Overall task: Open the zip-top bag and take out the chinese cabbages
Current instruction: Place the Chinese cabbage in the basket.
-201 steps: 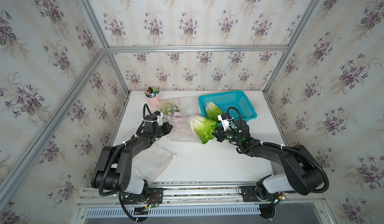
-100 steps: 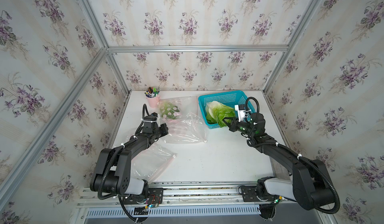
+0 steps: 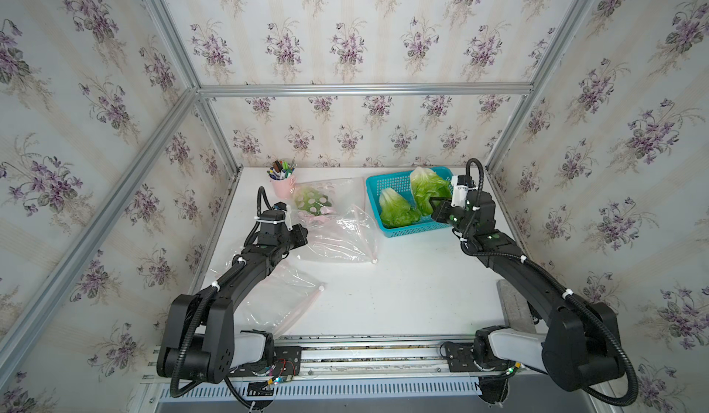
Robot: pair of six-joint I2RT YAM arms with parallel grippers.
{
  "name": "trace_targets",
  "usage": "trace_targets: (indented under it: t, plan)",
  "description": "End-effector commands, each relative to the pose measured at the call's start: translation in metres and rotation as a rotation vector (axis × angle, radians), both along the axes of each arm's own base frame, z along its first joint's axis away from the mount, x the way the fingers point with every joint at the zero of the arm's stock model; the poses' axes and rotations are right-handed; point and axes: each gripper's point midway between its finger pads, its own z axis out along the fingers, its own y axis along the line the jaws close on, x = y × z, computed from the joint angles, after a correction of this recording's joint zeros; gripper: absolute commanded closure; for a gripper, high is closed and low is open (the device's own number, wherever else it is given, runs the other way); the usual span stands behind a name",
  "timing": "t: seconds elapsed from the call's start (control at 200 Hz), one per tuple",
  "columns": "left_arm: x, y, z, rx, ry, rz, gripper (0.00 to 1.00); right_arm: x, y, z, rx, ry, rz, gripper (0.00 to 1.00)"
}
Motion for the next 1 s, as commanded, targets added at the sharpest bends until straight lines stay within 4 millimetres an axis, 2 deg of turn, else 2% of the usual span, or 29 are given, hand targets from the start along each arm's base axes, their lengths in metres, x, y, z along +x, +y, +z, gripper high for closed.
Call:
trace_targets:
  t: [0.0,0.045,0.075,0.09,0.105,0.125,0.26,0.445,0.629,0.724,0.854,0.994]
  plan:
    - [-0.001,0.003,0.009,0.027,-0.027,-0.005,0.59,0.009,-0.046,-0.019,-0.12,0.108,-0.258,1.0]
    - [-0.002,0.004,0.013,0.028,-0.038,0.0,0.41,0.014,-0.052,-0.02,-0.135,0.13,-0.302,1.0]
    - [-0.002,0.004,0.015,0.029,-0.043,0.005,0.33,0.018,-0.056,-0.02,-0.149,0.144,-0.327,1.0]
    - [-0.003,0.005,0.016,0.03,-0.047,0.008,0.25,0.019,-0.059,-0.021,-0.159,0.153,-0.343,1.0]
    - [-0.003,0.005,0.017,0.029,-0.05,0.01,0.05,0.021,-0.061,-0.021,-0.169,0.16,-0.357,1.0]
    - [-0.003,0.006,0.019,0.031,-0.056,0.014,0.01,0.024,-0.063,-0.022,-0.184,0.171,-0.373,1.0]
    - [-0.007,0.005,0.033,0.024,-0.099,0.005,0.01,0.044,-0.077,-0.026,-0.287,0.233,-0.455,1.0]
    - [-0.017,0.005,0.062,0.026,-0.186,-0.008,0.0,0.076,-0.082,-0.03,-0.459,0.305,-0.531,1.0]
    - [-0.027,0.005,0.076,0.032,-0.206,-0.02,0.0,0.111,-0.069,-0.041,-0.602,0.372,-0.543,1.0]
    - [-0.031,0.004,0.079,0.03,-0.201,-0.03,0.01,0.119,-0.067,-0.051,-0.665,0.421,-0.555,1.0]
    - [-0.032,0.001,0.083,0.028,-0.207,-0.048,0.0,0.134,-0.052,-0.061,-0.719,0.442,-0.518,1.0]
    - [-0.032,-0.004,0.09,0.019,-0.223,-0.073,0.01,0.141,-0.049,-0.084,-0.785,0.535,-0.511,1.0]
